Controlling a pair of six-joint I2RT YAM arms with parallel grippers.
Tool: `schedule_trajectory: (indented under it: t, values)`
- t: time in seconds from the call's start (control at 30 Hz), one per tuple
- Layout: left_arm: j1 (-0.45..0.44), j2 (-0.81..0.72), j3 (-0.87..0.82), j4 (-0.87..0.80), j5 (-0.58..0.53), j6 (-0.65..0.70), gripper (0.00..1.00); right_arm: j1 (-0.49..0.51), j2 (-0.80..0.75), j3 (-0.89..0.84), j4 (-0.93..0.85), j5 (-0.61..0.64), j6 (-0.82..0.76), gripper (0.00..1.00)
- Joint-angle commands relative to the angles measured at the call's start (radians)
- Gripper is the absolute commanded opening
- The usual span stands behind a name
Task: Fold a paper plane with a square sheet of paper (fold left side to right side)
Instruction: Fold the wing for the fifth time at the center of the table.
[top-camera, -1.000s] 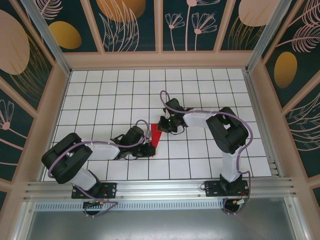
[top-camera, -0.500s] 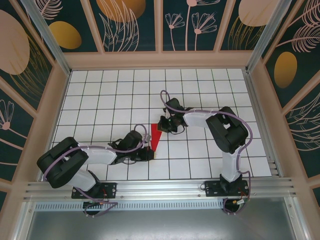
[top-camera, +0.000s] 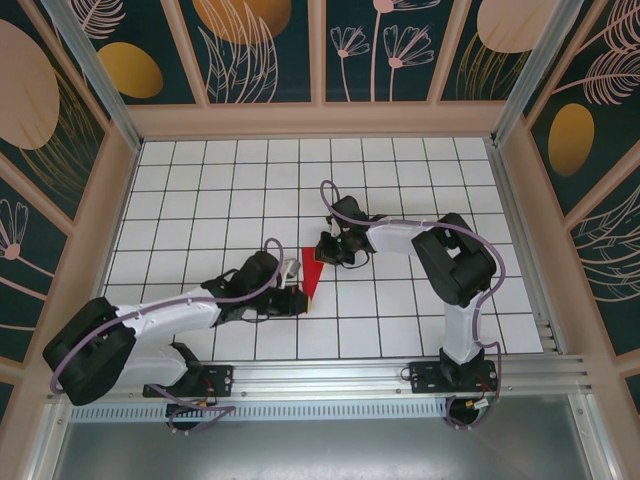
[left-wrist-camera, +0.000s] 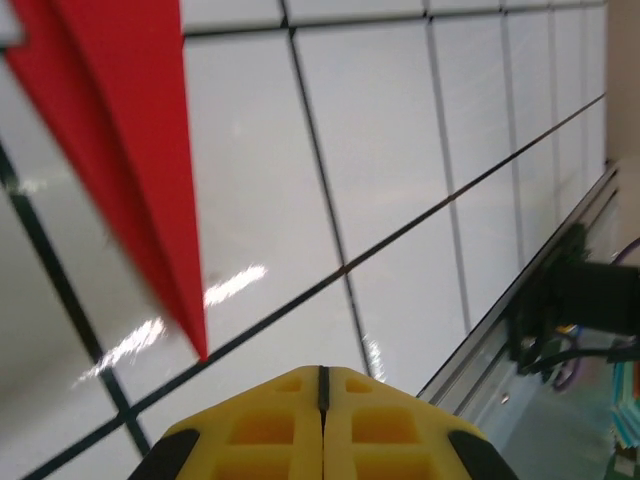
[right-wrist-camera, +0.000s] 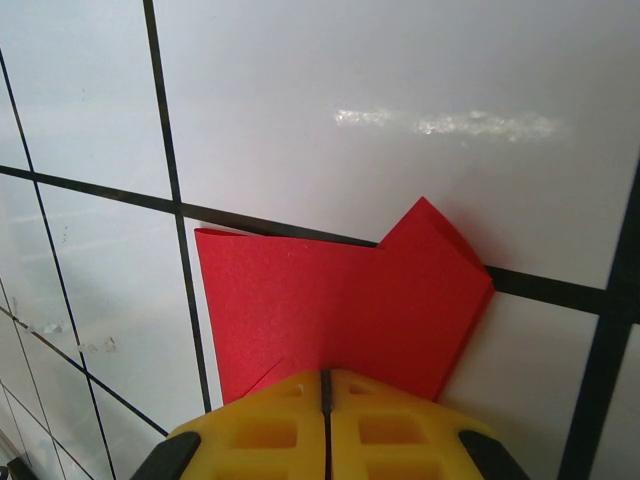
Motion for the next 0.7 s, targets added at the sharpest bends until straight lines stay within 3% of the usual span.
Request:
schedule_trajectory:
  t: [0.0, 0.3, 0.67]
  values:
    - [0.036, 0.042, 0.048, -0.038, 0.003, 0.044, 0.08, -0.018, 0.057, -0.009, -0.052, 0.098, -0.021, 0.09]
    - [0.049, 0.276, 0.125, 0.031, -0.002, 0.085, 0.09, -0.013, 0.025, -0.015, -0.022, 0.074, -0.027, 0.1]
    - [0.05, 0.345, 0.074, 0.058, -0.026, 0.069, 0.03, -0.019, -0.17, -0.048, 0.008, 0.09, -0.046, 0.17]
